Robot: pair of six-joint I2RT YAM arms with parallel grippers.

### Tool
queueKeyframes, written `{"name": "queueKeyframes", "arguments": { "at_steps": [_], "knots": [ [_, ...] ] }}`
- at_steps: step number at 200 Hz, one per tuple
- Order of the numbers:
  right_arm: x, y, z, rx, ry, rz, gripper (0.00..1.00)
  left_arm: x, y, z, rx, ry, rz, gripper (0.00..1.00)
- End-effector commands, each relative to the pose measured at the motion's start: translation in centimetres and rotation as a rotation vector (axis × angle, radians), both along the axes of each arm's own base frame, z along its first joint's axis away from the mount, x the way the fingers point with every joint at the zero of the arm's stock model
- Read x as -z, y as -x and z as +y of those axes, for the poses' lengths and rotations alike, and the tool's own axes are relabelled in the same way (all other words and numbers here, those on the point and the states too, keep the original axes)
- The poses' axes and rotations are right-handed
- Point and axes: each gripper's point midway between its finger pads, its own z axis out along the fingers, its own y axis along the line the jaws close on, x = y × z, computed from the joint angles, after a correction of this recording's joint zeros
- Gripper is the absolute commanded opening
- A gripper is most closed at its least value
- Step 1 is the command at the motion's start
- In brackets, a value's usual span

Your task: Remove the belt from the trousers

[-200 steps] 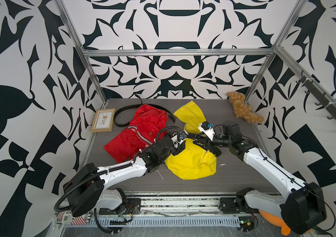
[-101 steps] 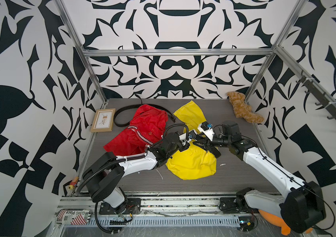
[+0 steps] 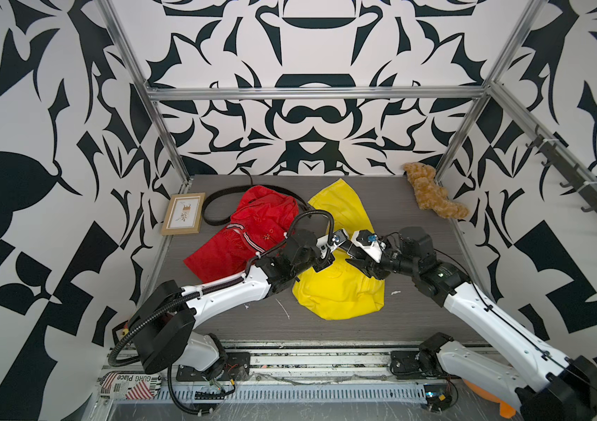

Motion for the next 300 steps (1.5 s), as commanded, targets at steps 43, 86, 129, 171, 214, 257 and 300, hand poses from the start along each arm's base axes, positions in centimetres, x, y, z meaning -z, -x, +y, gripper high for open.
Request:
{"name": "queueKeyframes", "arguments": {
  "at_steps": [43, 86, 129, 171, 214, 257, 300],
  "knots": [
    [-1.8, -0.7, 1.1, 0.047, 0.087, -0.209, 0.79, -0.7, 0.8, 1.1, -0.031, -0.003, 0.098, 0.0],
    [-1.4, -0.1, 1.3, 0.008, 0.117, -0.239, 0.76, -0.5, 0.8, 1.6, -0.048, -0.013, 0.11, 0.0],
    [-1.2, 0.5, 1.4, -0.035, 0.139, -0.236, 0.6, -0.6, 0.6, 1.5, -0.052, -0.011, 0.114, 0.0],
    [-1.3, 0.5, 1.6, -0.032, 0.118, -0.236, 0.43, -0.7, 0.6, 1.5, -0.055, -0.012, 0.119, 0.0],
    [-2.2, 0.2, 1.5, -0.002, 0.089, -0.255, 0.19, 0.3, 0.5, 2.2, -0.081, -0.036, 0.14, 0.0],
    [-2.5, 0.7, 0.7, 0.005, 0.038, -0.185, 0.0, 3.2, -1.4, 4.8, -0.215, -0.078, 0.2, 0.0],
    [-2.6, -0.6, -1.8, 0.093, -0.103, -0.064, 0.0, 4.1, -2.6, 6.8, -0.328, -0.045, 0.213, 0.0]
  ]
}}
